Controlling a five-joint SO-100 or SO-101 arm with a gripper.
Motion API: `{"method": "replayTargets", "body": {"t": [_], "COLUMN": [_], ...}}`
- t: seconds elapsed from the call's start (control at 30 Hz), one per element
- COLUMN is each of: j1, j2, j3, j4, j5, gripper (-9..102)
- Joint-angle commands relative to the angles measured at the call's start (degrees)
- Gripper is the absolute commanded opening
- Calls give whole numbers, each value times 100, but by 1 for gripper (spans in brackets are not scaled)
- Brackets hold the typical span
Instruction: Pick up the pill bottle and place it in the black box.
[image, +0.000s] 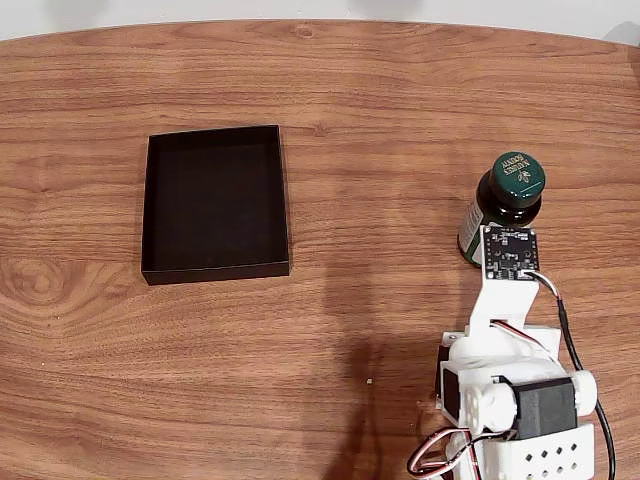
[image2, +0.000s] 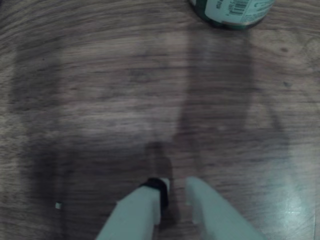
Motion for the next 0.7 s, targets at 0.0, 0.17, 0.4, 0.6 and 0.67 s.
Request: {"method": "replayTargets", "body": {"t": [0.0,0.17,0.4,0.6,0.67], "j1": [-44,35,62,53,44], "j2": [9,9,9,9,9], "j3": [-79,-79,-79,-79,-79], "j4": [940,940,940,940,940], "j5": [-501,-545,-571,-562,-404], "gripper": [0,0,0,0,0]}}
